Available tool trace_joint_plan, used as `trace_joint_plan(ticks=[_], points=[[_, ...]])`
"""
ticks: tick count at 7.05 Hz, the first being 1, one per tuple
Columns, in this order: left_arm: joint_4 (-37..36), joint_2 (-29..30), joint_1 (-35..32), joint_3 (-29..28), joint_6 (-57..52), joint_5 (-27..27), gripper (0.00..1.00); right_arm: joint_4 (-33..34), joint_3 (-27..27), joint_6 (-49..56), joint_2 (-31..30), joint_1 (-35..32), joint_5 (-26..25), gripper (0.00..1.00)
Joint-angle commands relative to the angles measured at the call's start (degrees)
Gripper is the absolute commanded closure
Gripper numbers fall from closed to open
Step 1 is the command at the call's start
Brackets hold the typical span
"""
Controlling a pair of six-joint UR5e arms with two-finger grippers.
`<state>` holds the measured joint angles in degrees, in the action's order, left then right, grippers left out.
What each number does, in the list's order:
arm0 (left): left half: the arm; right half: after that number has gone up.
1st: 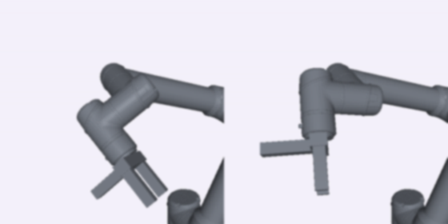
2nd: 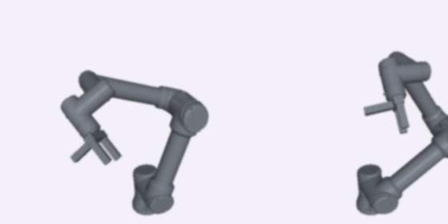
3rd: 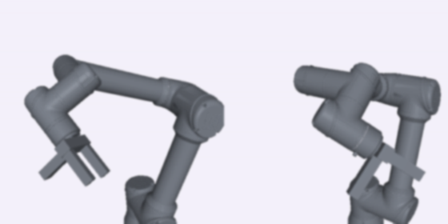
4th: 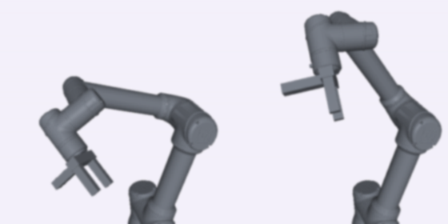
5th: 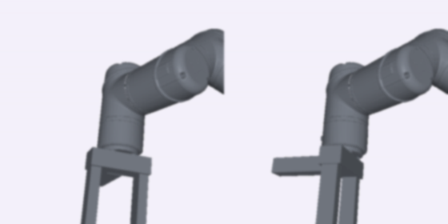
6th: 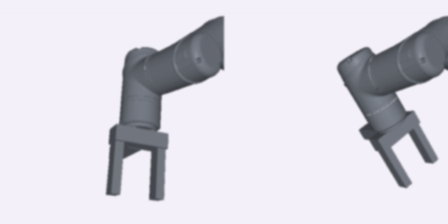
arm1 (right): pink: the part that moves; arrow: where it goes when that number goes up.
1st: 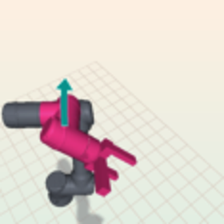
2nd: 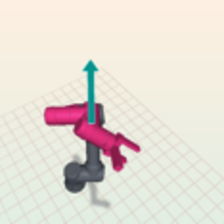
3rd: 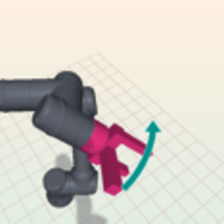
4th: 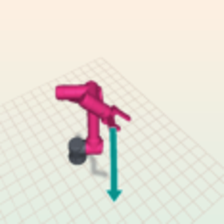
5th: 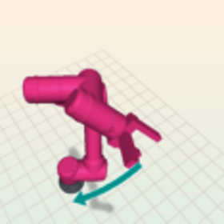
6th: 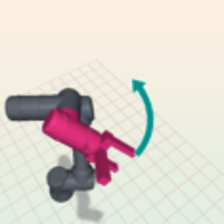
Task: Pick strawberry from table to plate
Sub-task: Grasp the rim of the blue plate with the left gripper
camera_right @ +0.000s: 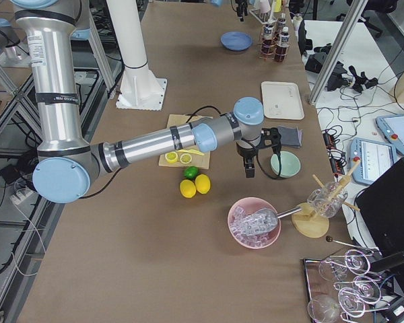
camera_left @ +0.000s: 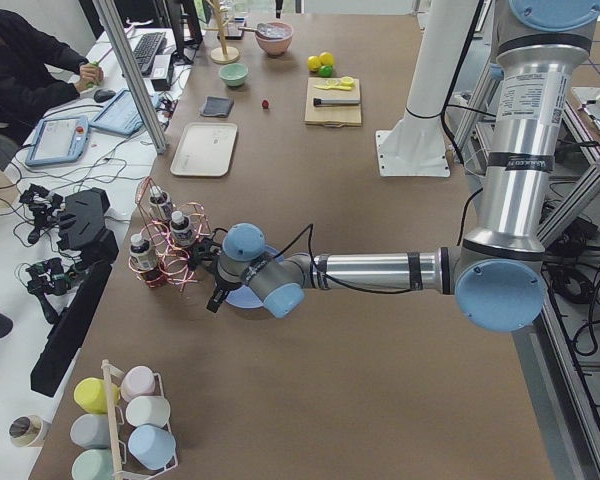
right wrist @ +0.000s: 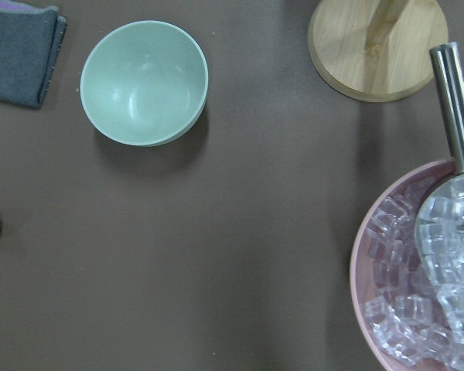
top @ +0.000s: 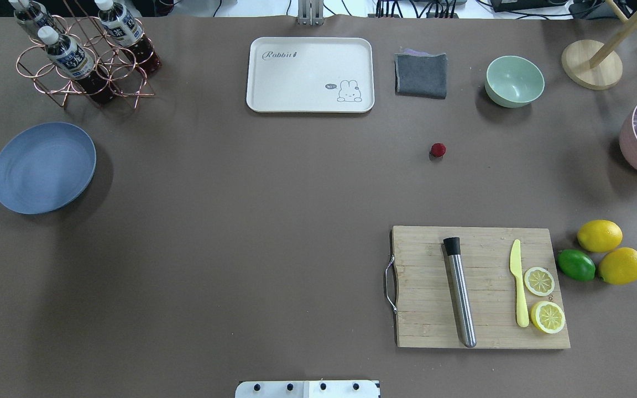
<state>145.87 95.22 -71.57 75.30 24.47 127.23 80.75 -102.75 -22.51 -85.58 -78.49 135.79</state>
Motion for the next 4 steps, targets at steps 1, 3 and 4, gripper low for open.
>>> trace_joint_plan(ticks=[1,3,4], points=[[9.1,-0.1,6.3,-4.4,10.5,-6.2,0.02,-8.1,0.8,-10.2,0.1,4.5,-1.5,0.0],[9.3,-0.2,6.8,-5.7,13.0,-5.8,0.02,-8.3,0.9,-11.4,0.1,5.3,-2.6,0.0],[9.8,-0.3,7.7,-5.7,16.4,-5.8,0.03,-8.3,1.0,-11.4,0.1,5.3,-2.7,0.0]])
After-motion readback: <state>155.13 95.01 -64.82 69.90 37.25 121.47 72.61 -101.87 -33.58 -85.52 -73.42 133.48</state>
